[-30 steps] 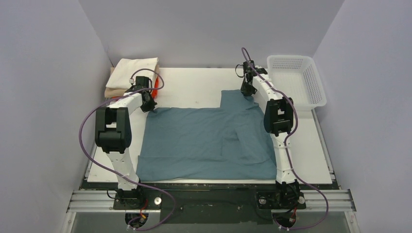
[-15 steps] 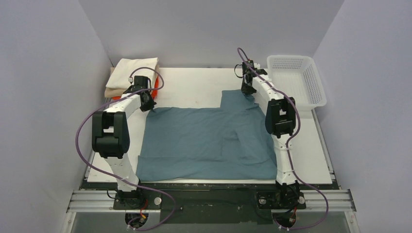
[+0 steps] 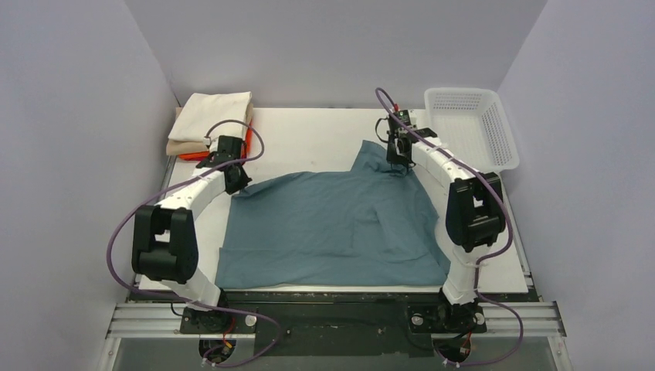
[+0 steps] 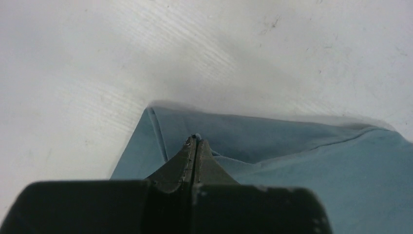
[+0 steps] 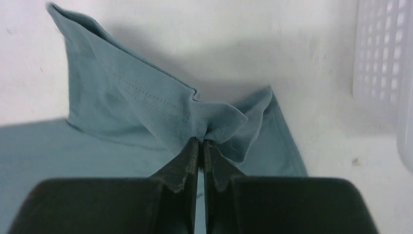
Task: Fold and stack the t-shirts
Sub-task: Fold the other side of the tshirt into a rectangle
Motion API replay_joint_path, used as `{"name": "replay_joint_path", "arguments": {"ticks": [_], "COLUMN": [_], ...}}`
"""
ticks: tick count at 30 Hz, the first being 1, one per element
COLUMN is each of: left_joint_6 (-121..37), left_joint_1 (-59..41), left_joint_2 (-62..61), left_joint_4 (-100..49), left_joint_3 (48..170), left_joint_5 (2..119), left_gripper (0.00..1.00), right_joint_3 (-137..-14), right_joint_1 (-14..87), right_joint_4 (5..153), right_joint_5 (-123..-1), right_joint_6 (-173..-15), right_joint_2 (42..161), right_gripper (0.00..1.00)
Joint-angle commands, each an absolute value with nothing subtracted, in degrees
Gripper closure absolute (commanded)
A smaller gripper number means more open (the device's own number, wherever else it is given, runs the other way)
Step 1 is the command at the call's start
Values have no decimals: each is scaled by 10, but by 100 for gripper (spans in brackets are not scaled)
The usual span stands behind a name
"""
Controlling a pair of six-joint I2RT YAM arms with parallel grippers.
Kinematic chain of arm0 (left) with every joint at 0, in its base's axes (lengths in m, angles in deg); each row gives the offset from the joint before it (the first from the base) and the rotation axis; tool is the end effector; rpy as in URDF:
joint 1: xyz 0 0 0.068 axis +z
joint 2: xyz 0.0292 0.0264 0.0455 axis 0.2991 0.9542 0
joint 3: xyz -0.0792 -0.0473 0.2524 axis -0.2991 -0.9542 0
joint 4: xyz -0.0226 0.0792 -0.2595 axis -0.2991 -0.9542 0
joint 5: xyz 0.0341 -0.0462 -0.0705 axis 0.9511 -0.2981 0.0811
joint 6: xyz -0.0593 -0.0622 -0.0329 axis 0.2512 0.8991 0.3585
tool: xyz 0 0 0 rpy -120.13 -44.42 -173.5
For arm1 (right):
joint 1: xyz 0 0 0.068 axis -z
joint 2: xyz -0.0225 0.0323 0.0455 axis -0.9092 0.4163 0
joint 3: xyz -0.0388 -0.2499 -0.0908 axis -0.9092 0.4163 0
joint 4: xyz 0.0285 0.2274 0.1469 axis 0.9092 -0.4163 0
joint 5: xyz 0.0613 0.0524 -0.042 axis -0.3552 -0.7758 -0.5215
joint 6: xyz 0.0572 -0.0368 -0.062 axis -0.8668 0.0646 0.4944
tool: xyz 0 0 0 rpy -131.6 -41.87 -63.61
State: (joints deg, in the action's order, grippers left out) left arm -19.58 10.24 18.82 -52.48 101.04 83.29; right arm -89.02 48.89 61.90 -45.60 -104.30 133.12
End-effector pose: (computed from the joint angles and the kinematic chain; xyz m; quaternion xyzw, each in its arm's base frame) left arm 0.3808 -0.0272 0.1651 -0.2557 0.9134 0.0088 0.3166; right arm 0.4803 0.1289 0.2049 0.0387 0.9061 0.0524 0.4180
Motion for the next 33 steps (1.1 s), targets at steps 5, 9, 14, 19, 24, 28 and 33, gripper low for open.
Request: {"name": "replay_joint_path", "arguments": {"ticks": [5,9,14,19,24,28,33], "left_joint_6": [-76,-30,2,22,42,28,18], "left_joint_1": [63,58,56,56,58,68,85], "left_joint_2": [36,-23,-88,-131,-133,-115,-97], "left_joint_4": [-594,-629,-648,-680,-694,-679,-682], "left_joint_3": [915,868,817,806,818,855,896], "left_joint_5": [930,951,959,983,1020,1033,1034], "left_gripper": [100,100,100,100,100,100,100], "right_joint_3": [-722,-627,-555,-513,-493,-511,-539], "right_joint_1": [431,417,401,391,385,383,378], "right_joint_4": [611,599,558,507,491,484,463], "right_joint_5": [-389,-368,-362,-354,-375,-360,-372], "right_joint_6": [-1041,-1062,-1067,-1058,-1056,-1052,-1047], "right_joint_2": [1145,1055,943,867,836,835,834], "right_gripper": [100,100,100,100,100,100,100]}}
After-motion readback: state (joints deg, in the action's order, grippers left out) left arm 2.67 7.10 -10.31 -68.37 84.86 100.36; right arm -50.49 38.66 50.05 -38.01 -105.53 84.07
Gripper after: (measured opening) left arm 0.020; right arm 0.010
